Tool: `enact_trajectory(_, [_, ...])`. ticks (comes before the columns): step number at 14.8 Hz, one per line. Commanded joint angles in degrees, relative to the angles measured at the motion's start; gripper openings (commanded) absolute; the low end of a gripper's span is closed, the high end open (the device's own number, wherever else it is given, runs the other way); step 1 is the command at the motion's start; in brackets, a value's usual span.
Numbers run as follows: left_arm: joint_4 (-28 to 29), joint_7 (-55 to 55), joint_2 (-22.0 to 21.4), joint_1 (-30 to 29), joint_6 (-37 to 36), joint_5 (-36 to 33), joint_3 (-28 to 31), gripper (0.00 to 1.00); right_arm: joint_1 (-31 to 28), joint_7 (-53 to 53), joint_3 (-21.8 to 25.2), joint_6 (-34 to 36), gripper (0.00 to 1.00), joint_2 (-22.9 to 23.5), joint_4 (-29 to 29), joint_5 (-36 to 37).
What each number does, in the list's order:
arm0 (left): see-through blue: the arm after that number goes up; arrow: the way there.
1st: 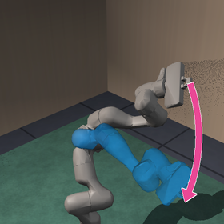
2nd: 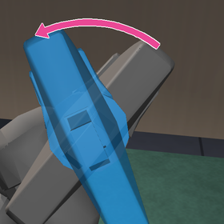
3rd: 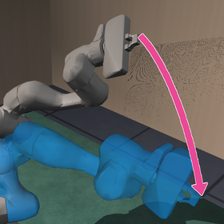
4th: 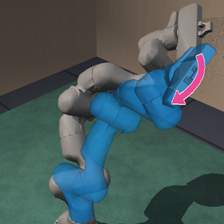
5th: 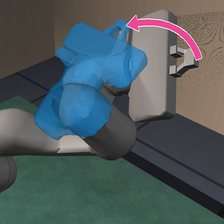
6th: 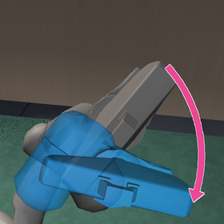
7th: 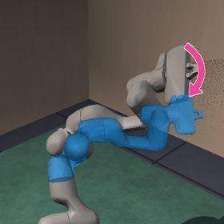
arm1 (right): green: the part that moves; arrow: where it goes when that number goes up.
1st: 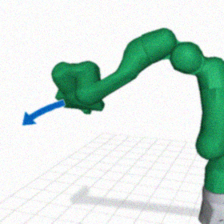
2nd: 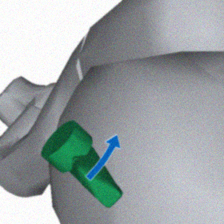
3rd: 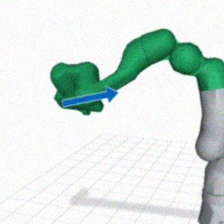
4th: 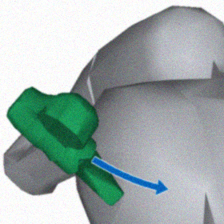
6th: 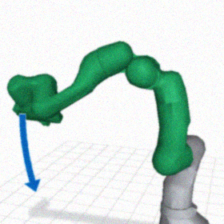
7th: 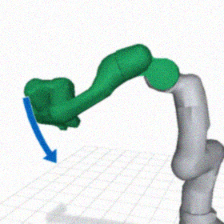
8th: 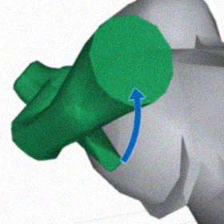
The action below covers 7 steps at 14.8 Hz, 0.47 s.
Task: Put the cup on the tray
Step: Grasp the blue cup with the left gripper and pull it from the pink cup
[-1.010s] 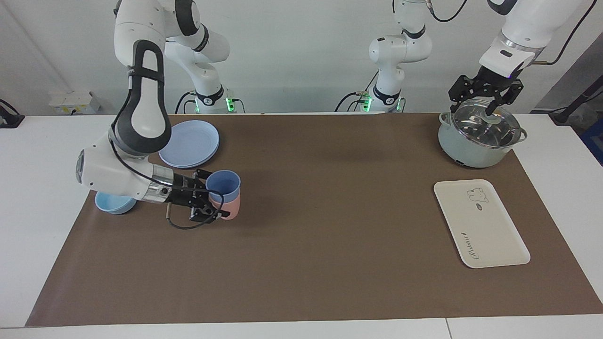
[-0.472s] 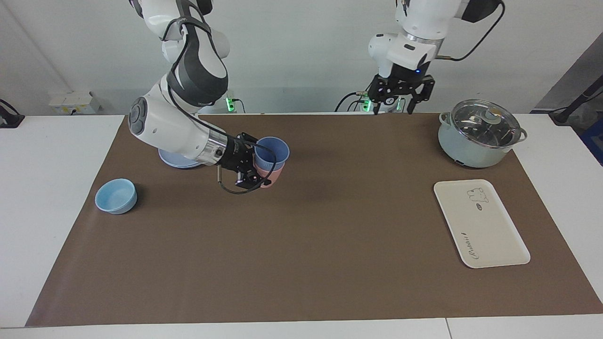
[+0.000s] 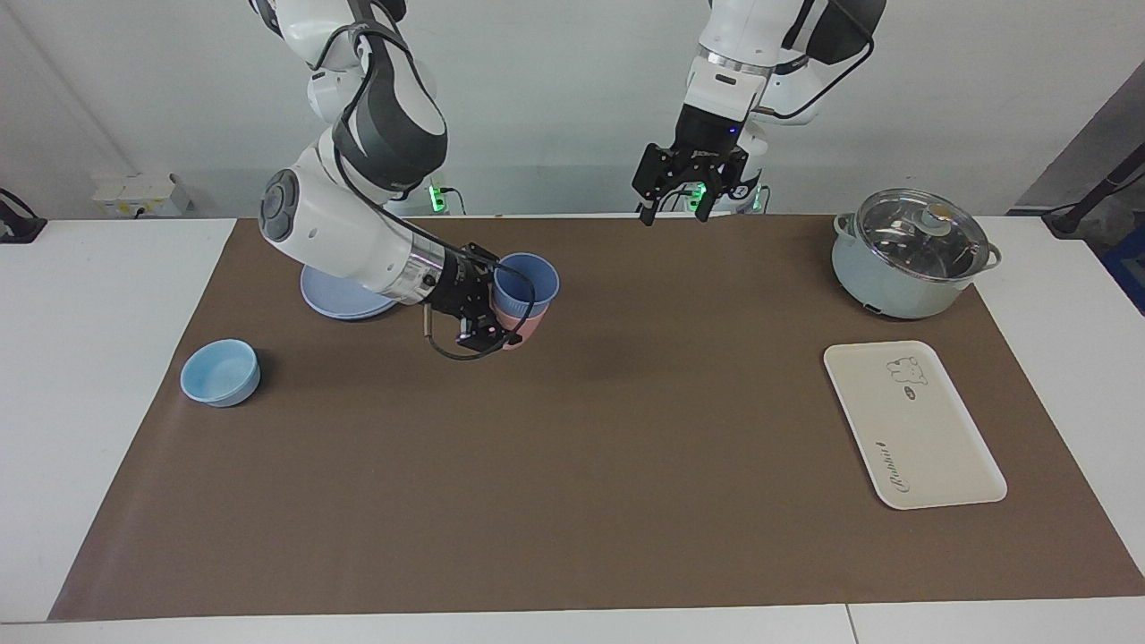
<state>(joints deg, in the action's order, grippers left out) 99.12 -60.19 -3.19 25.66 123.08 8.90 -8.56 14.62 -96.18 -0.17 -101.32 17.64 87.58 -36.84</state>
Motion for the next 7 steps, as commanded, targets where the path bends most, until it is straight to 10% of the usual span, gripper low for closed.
enact_trajectory(1, [-7.36, -3.00, 9.23, 2.73, 1.38, 0.59, 1.00, 0.74, 0.15, -0.85, -0.01, -0.98, 0.00, -1.82, 1.89, 1.42])
enact_trajectory(7, [-7.54, -5.55, 12.42, 5.90, 6.29, 0.68, 0.92, 0.59, 0.68, -0.85, -0.01, -0.98, 0.00, -1.82, 1.89, 1.60])
